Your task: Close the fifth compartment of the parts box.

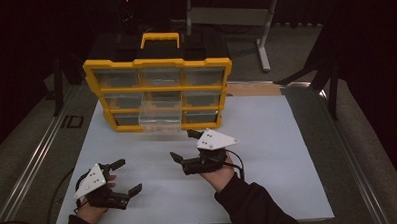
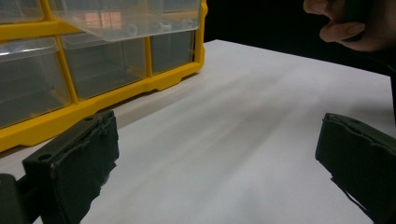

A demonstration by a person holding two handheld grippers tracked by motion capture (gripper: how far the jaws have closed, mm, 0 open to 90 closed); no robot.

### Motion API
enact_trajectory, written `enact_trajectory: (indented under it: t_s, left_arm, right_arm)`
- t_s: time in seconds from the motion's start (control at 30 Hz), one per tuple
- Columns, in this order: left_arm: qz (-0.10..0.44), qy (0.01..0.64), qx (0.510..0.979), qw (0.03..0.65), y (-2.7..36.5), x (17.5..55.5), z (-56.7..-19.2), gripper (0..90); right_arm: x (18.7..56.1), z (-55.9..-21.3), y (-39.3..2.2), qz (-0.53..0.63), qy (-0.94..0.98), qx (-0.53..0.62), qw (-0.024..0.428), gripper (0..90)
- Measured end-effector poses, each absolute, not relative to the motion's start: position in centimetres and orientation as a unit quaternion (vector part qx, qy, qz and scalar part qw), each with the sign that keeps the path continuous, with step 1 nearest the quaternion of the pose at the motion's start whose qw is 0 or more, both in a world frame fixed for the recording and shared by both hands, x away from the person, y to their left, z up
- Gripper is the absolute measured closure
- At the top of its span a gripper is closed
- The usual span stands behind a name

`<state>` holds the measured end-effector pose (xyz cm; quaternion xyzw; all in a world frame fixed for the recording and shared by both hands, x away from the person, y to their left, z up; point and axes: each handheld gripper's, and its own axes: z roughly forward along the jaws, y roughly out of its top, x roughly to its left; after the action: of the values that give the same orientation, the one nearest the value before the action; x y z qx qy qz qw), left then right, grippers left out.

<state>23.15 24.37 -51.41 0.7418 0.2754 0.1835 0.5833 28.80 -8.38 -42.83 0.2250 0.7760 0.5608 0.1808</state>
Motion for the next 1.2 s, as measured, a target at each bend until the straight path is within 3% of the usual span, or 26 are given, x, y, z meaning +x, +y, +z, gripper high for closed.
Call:
enact_trajectory:
  t_s: [0.47,0.83,1.2]
  left_arm:
    - [0.182,0.275,0.740,0.586,24.4,23.1,-51.4,0.0]
    - [0.181,0.274,0.741,0.586,24.4,23.1,-51.4,0.0]
    - [0.179,0.271,0.742,0.586,24.3,23.1,-51.5,0.0]
  right_arm:
    - [29.3,-44.3,-5.6,0.546,0.775,0.246,0.199,33.0]
    - [30.2,-44.8,-4.4,0.531,0.769,0.287,0.211,60.0]
    - [30.4,-44.8,-3.2,0.526,0.769,0.292,0.218,78.8]
